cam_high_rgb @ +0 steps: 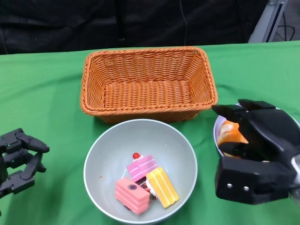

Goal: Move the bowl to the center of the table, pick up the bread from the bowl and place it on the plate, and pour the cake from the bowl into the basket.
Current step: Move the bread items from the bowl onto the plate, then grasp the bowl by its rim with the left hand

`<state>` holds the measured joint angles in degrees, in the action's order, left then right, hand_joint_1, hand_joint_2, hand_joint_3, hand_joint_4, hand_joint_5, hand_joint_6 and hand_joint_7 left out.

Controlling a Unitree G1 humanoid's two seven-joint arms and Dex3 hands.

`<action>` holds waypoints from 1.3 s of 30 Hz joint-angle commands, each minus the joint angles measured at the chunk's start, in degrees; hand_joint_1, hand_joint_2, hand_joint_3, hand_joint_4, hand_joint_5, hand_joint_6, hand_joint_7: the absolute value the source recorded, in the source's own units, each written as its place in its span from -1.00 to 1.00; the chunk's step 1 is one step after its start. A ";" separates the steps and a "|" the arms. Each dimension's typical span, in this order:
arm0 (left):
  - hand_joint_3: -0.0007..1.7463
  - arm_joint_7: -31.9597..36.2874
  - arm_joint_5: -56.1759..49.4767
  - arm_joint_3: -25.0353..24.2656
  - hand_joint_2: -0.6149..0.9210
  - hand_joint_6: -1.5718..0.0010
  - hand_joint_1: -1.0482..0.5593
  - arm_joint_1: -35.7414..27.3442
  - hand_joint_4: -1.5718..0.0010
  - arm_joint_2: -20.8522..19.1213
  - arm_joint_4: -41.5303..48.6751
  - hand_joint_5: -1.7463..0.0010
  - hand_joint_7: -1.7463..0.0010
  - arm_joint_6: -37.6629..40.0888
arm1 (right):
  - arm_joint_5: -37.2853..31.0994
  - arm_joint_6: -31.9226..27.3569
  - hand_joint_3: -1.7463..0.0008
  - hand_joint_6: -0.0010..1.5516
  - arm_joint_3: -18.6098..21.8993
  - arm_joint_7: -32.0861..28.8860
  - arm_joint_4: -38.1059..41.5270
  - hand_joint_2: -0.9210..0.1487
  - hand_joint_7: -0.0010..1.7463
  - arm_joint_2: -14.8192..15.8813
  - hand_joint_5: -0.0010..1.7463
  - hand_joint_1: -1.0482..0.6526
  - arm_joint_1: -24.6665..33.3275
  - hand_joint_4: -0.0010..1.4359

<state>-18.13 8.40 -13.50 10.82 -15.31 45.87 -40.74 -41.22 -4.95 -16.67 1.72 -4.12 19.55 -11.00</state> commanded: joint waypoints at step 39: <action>-0.98 -6.66 -15.32 8.12 1.00 0.42 -0.59 -8.77 0.48 -11.69 -19.09 0.89 0.98 -16.79 | 63.24 2.21 0.11 -0.28 21.13 8.08 -8.07 -0.77 0.62 -19.21 0.98 0.07 17.79 -0.14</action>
<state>-26.11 -5.60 -5.44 2.43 -25.57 26.68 -56.12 21.45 -2.21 3.75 10.13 -11.49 0.32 6.85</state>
